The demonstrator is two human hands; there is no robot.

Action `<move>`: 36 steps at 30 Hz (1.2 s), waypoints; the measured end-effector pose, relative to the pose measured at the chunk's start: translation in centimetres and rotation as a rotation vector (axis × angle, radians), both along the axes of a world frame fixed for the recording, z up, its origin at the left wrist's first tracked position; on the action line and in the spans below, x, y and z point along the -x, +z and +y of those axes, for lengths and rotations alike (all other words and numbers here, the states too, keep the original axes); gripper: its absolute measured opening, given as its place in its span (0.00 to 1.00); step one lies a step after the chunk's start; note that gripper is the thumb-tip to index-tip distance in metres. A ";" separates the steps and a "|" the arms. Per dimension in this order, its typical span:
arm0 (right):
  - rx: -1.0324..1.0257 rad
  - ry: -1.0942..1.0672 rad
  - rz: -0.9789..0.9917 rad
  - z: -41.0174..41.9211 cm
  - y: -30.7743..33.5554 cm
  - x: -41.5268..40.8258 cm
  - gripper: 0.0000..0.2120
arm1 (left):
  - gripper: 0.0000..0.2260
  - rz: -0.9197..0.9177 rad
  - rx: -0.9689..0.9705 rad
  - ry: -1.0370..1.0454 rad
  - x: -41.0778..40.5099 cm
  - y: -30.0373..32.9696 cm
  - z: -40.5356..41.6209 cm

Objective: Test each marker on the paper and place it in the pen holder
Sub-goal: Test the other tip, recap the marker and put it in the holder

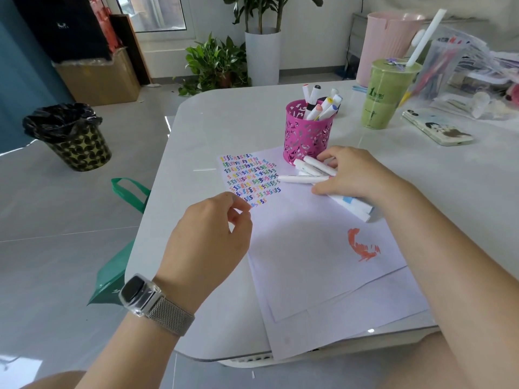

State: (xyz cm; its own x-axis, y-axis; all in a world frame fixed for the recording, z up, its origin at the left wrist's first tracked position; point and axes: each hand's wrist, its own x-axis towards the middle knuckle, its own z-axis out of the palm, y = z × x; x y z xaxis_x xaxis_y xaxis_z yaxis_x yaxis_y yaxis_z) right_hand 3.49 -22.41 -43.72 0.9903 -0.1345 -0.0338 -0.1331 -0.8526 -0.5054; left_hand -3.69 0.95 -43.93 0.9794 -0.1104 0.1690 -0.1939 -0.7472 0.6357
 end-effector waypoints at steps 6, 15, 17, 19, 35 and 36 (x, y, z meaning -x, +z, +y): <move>0.123 0.041 -0.051 -0.6 0.1 0.1 0.32 | 0.06 -0.009 -0.008 0.007 0.1 -0.1 0.0; 0.388 0.216 -0.236 1.9 0.1 0.6 0.10 | 0.07 -0.014 -0.021 0.007 -0.1 -0.3 0.0; 0.395 0.190 -0.238 2.1 0.3 0.7 0.08 | 0.07 -0.016 -0.024 0.009 -0.1 -0.3 0.1; 0.280 0.123 -0.269 2.1 0.8 1.0 0.04 | 0.07 -0.013 -0.028 0.011 -0.1 -0.3 0.2; -0.977 -0.024 0.040 10.1 1.6 4.7 0.21 | 0.17 -0.049 -0.488 -0.139 0.7 0.8 -0.1; -0.984 -0.029 0.075 10.1 1.6 4.6 0.20 | 0.16 -0.055 -0.548 -0.138 0.8 0.9 -0.1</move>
